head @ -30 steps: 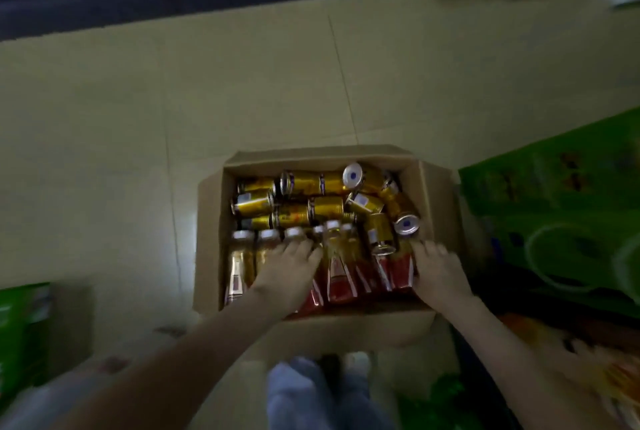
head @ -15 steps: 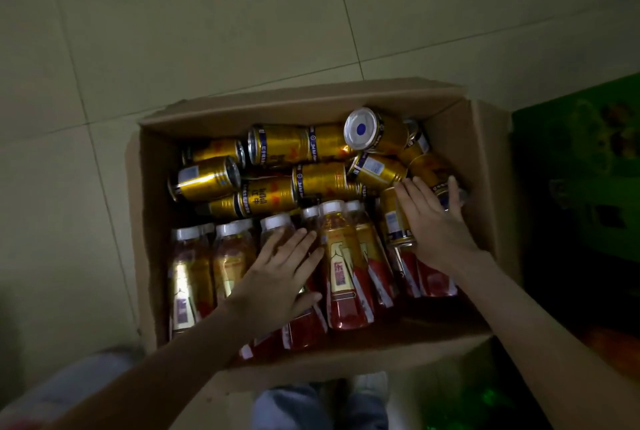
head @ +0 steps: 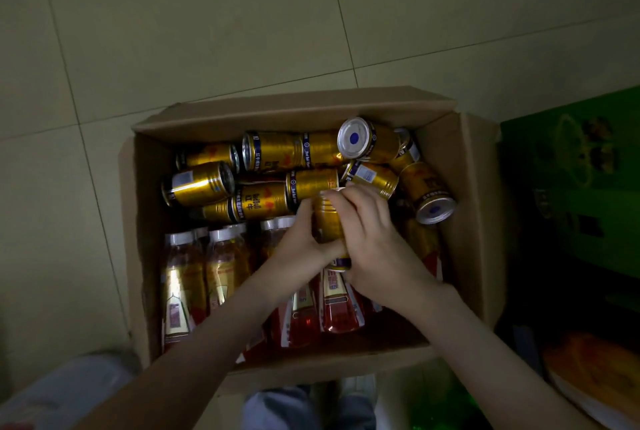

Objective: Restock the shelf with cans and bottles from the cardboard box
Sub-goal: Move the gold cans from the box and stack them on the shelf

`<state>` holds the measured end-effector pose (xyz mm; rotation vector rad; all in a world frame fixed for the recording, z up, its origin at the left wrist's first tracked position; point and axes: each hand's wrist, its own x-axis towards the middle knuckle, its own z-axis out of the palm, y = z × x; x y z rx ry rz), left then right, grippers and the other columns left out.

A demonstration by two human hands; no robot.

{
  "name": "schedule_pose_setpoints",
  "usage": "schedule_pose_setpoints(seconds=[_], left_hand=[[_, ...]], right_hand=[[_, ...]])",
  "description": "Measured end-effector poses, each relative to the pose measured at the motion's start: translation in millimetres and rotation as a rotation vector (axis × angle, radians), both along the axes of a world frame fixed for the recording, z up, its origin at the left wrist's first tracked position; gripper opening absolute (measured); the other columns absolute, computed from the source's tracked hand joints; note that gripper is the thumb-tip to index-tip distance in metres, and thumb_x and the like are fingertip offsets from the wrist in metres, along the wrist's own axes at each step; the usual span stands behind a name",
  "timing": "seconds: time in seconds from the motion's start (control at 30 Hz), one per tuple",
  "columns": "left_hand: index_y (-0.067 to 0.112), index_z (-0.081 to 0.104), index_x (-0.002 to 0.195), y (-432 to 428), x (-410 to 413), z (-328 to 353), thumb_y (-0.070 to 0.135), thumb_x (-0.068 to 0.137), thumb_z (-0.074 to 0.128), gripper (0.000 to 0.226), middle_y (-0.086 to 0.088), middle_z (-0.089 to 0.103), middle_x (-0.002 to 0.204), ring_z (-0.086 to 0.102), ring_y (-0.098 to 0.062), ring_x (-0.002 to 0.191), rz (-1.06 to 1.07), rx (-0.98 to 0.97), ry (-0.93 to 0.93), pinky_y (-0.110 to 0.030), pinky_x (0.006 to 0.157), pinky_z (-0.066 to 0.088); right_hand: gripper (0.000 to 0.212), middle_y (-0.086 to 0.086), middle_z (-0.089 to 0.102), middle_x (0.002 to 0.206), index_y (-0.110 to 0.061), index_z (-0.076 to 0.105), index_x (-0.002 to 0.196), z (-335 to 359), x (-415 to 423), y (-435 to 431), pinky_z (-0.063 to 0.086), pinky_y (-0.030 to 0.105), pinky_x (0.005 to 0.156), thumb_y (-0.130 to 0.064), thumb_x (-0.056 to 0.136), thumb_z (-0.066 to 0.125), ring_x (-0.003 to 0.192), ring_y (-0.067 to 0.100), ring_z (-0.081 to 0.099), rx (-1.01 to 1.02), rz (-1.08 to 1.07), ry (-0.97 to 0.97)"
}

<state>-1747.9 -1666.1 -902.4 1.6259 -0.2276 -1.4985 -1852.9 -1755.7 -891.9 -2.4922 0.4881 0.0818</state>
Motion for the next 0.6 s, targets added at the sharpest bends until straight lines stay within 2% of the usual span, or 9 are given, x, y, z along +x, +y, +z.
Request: schedule_pose_setpoints(seconds=[0.07, 0.1, 0.17, 0.2, 0.23, 0.3, 0.37, 0.47, 0.6], left_hand=[[0.03, 0.047, 0.119, 4.0, 6.5, -1.4, 0.015, 0.08, 0.074, 0.049, -0.001, 0.064, 0.112, 0.063, -0.013, 0.103, 0.022, 0.007, 0.073, -0.026, 0.086, 0.053], [0.028, 0.049, 0.122, 6.8, 8.1, -3.5, 0.019, 0.081, 0.074, 0.049, 0.0, 0.065, 0.113, 0.063, -0.015, 0.106, 0.035, 0.02, 0.114, -0.03, 0.09, 0.051], [0.029, 0.051, 0.124, 11.0, 10.0, -5.4, 0.03, 0.077, 0.072, 0.051, 0.005, 0.066, 0.116, 0.062, -0.014, 0.109, 0.06, 0.051, 0.164, -0.033, 0.094, 0.048], [0.03, 0.052, 0.124, 12.5, 10.7, -6.8, 0.036, 0.074, 0.07, 0.053, 0.007, 0.066, 0.116, 0.061, -0.013, 0.11, 0.066, 0.066, 0.178, -0.033, 0.094, 0.046], [0.031, 0.053, 0.123, 14.6, 11.5, -8.8, 0.04, 0.072, 0.068, 0.054, 0.008, 0.066, 0.116, 0.06, -0.012, 0.11, 0.075, 0.074, 0.189, -0.033, 0.095, 0.044], [0.032, 0.055, 0.119, 18.5, 13.3, -12.4, 0.036, 0.075, 0.069, 0.046, 0.009, 0.066, 0.116, 0.059, -0.01, 0.11, 0.099, 0.078, 0.203, -0.03, 0.095, 0.042], [0.034, 0.056, 0.115, 22.9, 13.9, -17.0, 0.031, 0.079, 0.07, 0.039, 0.008, 0.066, 0.115, 0.06, -0.01, 0.109, 0.1, 0.085, 0.204, -0.029, 0.093, 0.043], [0.033, 0.053, 0.116, 32.5, 13.3, -22.2, 0.029, 0.078, 0.07, 0.042, 0.008, 0.065, 0.115, 0.06, -0.01, 0.108, 0.112, 0.1, 0.219, -0.027, 0.088, 0.044], [0.022, 0.052, 0.127, 48.5, 16.2, -20.0, 0.033, 0.066, 0.076, 0.067, -0.001, 0.066, 0.12, 0.061, -0.022, 0.113, 0.169, 0.102, 0.29, -0.041, 0.097, 0.045]], right_hand=[[0.118, -0.006, 0.015, 0.144, -0.029, 0.009, 0.146, 2.8, 3.2, -9.5, 0.029, 0.033, 0.109, 0.002, 0.06, 0.083, 0.14, 0.013, 0.008, 0.179, 0.057, 0.079], [0.124, -0.009, 0.009, 0.149, -0.038, -0.003, 0.146, 0.6, 2.6, -18.8, 0.024, 0.034, 0.112, -0.008, 0.063, 0.085, 0.142, 0.009, 0.0, 0.23, 0.09, 0.173], [0.132, -0.007, 0.0, 0.158, -0.045, -0.02, 0.144, -14.5, -4.6, -43.1, 0.007, 0.042, 0.119, -0.034, 0.066, 0.085, 0.146, 0.014, -0.008, 0.186, 0.064, 0.373], [0.132, -0.003, -0.003, 0.16, -0.042, -0.023, 0.144, -24.6, -11.6, -56.2, 0.002, 0.047, 0.119, -0.041, 0.066, 0.084, 0.147, 0.018, -0.01, 0.153, -0.027, 0.486], [0.13, 0.001, -0.005, 0.161, -0.038, -0.024, 0.145, -35.2, -20.1, -67.5, 0.0, 0.049, 0.119, -0.042, 0.069, 0.082, 0.147, 0.023, -0.01, 0.104, -0.131, 0.613], [0.118, 0.009, -0.006, 0.16, -0.027, -0.017, 0.15, -52.6, -37.8, -75.9, 0.006, 0.049, 0.119, -0.043, 0.077, 0.074, 0.146, 0.033, -0.003, -0.097, -0.249, 0.786], [0.102, 0.017, 0.005, 0.158, -0.02, -0.003, 0.153, -68.2, -50.1, -71.0, 0.018, 0.047, 0.116, -0.039, 0.083, 0.069, 0.143, 0.037, 0.013, -0.287, -0.305, 0.766], [0.085, 0.029, 0.032, 0.144, -0.01, 0.016, 0.151, -80.8, -49.4, -63.1, 0.032, 0.048, 0.103, -0.025, 0.085, 0.067, 0.126, 0.041, 0.036, -0.429, -0.392, 0.682], [0.086, 0.028, 0.041, 0.136, 0.0, 0.023, 0.147, -70.9, -45.8, -56.6, 0.035, 0.051, 0.096, -0.02, 0.079, 0.071, 0.119, 0.043, 0.04, -0.386, -0.469, 0.67]])
